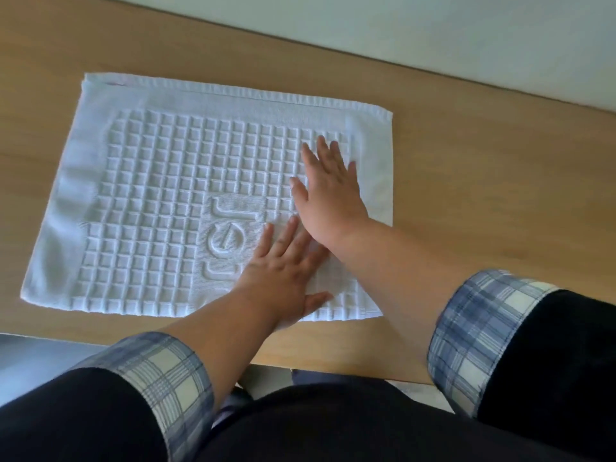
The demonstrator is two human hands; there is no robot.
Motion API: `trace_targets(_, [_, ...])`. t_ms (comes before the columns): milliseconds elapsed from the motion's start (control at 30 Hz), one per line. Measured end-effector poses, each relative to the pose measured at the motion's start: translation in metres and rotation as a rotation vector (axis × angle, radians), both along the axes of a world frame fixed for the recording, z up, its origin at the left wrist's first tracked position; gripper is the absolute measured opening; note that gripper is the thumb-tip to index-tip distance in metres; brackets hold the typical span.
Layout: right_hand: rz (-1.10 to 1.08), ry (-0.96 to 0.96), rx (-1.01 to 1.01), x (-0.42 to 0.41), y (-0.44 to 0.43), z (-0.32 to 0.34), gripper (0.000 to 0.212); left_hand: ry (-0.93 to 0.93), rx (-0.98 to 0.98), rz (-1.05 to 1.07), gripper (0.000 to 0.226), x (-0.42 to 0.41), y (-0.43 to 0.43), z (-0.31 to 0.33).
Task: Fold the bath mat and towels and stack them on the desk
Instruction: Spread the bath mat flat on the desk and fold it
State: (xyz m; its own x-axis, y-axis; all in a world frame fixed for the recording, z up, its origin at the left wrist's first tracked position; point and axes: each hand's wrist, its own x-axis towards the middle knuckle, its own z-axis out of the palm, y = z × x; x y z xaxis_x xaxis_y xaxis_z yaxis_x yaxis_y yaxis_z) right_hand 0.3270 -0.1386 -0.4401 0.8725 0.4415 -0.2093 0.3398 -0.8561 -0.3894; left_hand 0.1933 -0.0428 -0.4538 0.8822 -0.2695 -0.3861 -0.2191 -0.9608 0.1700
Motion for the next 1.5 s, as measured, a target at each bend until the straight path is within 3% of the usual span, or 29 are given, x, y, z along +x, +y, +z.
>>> trace_targets(100, [-0.090,-0.004,-0.108,-0.031,-0.023,-0.013,0.061,-0.007,-0.028,-0.065,0.088,-0.004,0.007,-0.001])
trace_targets(367, [-0.604,0.047,-0.257,-0.108,-0.068,-0.011,0.068,0.013,-0.022,-0.296,0.075,-0.059,0.049,-0.002])
trace_targets(467, [-0.504,0.002,-0.194,-0.145,-0.051,-0.006,0.072,0.032,-0.015,-0.360,0.075,-0.077,0.063,0.000])
trace_targets(567, [-0.390,0.119,-0.234,-0.185,-0.044,-0.008,0.081,0.077,0.014,-0.324,0.077,-0.086,0.074,0.004])
trace_targets(767, [-0.578,0.210,-0.297,-0.207,-0.064,-0.002,0.078,0.122,0.082,-0.310,0.074,-0.097,0.089,0.015])
trace_targets(967, [-0.256,-0.084,-0.136,-0.218,-0.024,0.020,0.043,0.085,0.025,-0.209,0.062,-0.105,0.114,0.026])
trace_targets(1167, [-0.189,-0.056,-0.231,-0.216,0.015,0.024,0.024,-0.048,-0.009,0.014,0.057,-0.128,0.173,0.027])
trace_targets(1367, [-0.268,-0.028,-0.331,-0.214,-0.029,0.016,0.048,-0.112,0.147,0.157,0.087,-0.136,0.244,0.027])
trace_targets(1500, [-0.355,-0.037,-0.339,-0.200,-0.048,0.015,0.050,-0.155,0.206,0.296,0.084,-0.135,0.275,0.029])
